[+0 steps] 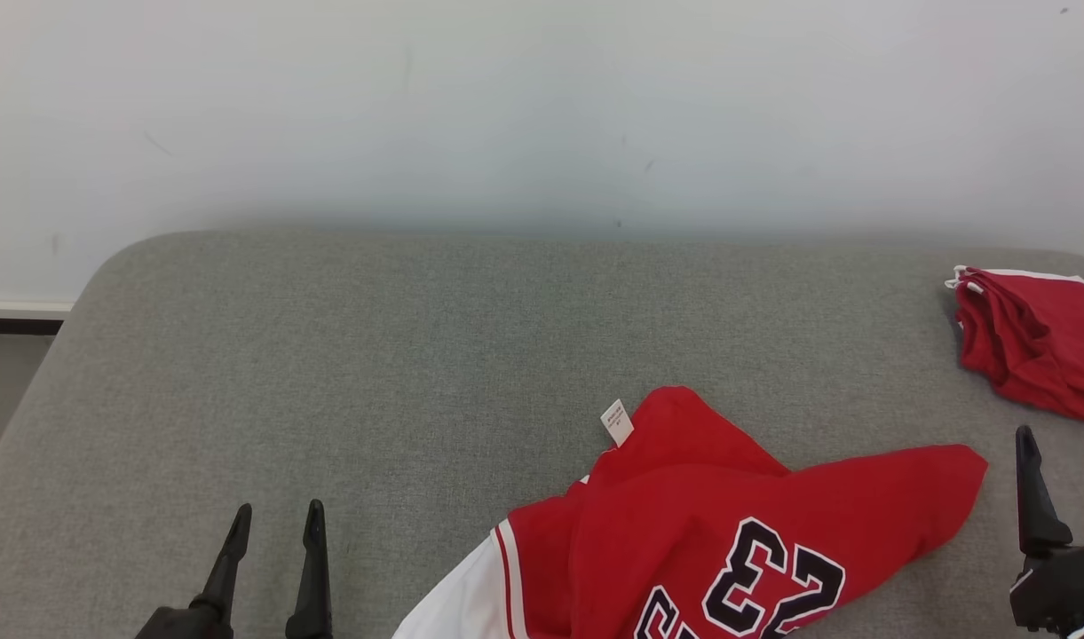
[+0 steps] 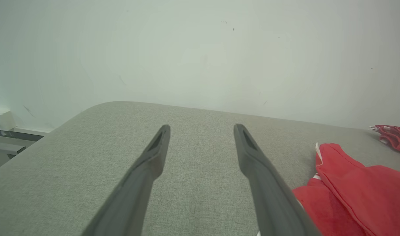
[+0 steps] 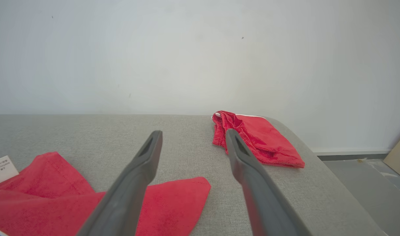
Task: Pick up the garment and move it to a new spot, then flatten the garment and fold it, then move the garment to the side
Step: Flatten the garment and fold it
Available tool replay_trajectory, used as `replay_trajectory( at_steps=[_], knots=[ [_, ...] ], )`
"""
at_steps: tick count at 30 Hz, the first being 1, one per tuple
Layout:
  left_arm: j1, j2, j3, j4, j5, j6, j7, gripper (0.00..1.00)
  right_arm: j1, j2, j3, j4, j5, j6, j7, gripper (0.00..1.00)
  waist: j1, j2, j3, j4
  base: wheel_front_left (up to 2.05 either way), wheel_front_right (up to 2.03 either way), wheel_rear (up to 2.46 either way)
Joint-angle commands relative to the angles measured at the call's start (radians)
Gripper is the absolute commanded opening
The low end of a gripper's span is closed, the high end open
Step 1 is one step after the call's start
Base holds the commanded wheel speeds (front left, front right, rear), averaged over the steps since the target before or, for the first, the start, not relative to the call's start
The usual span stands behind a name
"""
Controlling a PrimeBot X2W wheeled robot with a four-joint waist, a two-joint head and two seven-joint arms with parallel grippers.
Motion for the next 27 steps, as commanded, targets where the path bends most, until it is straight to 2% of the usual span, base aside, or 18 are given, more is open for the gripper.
replay_trajectory(
  at_steps=[1, 7, 13, 19, 27],
  knots=[
    [0.015, -0.002, 0.005, -0.002, 0.01, -0.005, -0.003, 1.0, 0.014, 0.007, -0.006, -0.024, -0.01, -0.002, -0.004, 1.0, 0.0001, 0.0, -0.003, -0.003, 0.0, 0.0, 0.0],
    [0.02, -0.001, 0.015, -0.005, 0.015, -0.006, -0.003, 1.0, 0.06, 0.074, -0.01, -0.163, -0.045, -0.002, -0.05, 1.0, 0.0001, 0.0, -0.013, -0.013, 0.0, 0.0, 0.0],
    [0.03, 0.001, 0.027, -0.007, 0.019, -0.007, -0.003, 1.0, 0.126, 0.147, 0.021, -0.23, -0.053, -0.002, -0.085, 1.0, 0.0001, 0.0, -0.021, -0.031, 0.0, 0.0, 0.0],
    [0.039, 0.0, 0.019, 0.002, 0.025, -0.008, -0.003, 1.0, 0.192, 0.202, 0.039, -0.249, -0.053, -0.002, -0.106, 1.0, 0.0001, 0.0, -0.022, -0.045, 0.0, 0.0, 0.0],
    [0.037, 0.008, 0.001, 0.025, 0.024, -0.005, -0.003, 1.0, 0.194, 0.213, 0.056, -0.213, -0.038, -0.002, -0.127, 1.0, 0.0001, 0.0, -0.015, -0.062, 0.0, 0.0, 0.0]
  ],
)
